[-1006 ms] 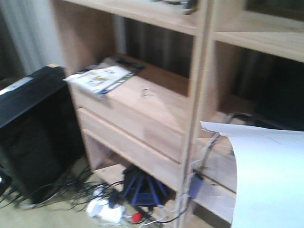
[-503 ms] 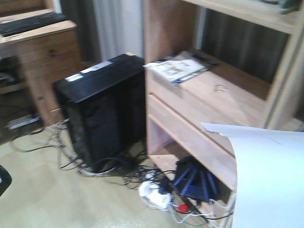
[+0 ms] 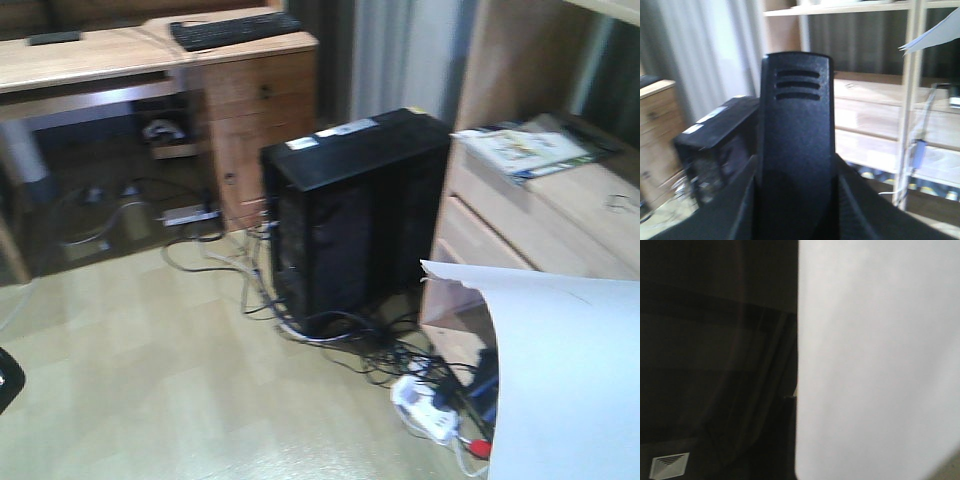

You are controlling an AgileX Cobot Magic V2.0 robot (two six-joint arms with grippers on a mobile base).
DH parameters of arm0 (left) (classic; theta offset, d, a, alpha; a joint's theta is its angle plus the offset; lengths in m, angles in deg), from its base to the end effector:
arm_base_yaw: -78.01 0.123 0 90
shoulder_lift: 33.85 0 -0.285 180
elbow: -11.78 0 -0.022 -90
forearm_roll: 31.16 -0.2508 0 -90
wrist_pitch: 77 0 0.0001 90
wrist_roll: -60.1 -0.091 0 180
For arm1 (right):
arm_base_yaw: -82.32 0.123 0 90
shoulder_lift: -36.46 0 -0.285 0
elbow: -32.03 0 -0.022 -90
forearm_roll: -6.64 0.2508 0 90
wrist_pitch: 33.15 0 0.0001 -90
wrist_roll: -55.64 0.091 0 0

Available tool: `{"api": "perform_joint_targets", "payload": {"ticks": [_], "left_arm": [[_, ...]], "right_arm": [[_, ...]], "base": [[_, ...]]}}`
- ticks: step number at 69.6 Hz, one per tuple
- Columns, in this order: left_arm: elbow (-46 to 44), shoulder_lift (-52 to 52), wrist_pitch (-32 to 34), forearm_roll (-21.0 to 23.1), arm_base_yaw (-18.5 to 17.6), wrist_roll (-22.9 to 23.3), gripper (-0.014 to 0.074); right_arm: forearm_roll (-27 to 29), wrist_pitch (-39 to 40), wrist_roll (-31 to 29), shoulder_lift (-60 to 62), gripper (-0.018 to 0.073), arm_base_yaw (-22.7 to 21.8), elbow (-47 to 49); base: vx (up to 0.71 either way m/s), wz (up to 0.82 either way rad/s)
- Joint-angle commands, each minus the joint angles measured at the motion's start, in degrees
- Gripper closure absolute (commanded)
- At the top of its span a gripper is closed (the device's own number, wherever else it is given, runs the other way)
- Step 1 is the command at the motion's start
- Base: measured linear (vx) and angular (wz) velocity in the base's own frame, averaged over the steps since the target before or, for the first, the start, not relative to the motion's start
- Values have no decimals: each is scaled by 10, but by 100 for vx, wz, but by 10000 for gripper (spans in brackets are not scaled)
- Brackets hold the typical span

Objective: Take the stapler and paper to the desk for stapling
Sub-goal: 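Drive the base away from the shelf toward the wooden desk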

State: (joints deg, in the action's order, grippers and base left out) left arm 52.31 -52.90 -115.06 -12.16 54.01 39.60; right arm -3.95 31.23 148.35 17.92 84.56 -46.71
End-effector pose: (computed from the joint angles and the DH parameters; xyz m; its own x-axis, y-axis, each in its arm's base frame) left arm 0.0148 -0.0266 0.3524 -0.0426 0.1186 -0.9920 0.5873 0.8063 0.0712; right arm 0.0301 0.0163 0.2786 -0.1015 0.9824 -0.1568 -0.8392 0.0001 0.5439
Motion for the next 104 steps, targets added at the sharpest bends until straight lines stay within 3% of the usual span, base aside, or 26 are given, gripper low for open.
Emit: {"api": "perform_joint_targets", "payload": {"ticks": [1, 104], "left_arm": [[-16, -6, 64, 15, -2, 1, 603], [-16, -6, 64, 15, -2, 1, 603]], "right_arm": [[-1, 25, -2, -5, 564, -3, -1], [-1, 25, -3, -5, 564, -3, -1]], "base": [[-8, 47], [3, 28]]}}
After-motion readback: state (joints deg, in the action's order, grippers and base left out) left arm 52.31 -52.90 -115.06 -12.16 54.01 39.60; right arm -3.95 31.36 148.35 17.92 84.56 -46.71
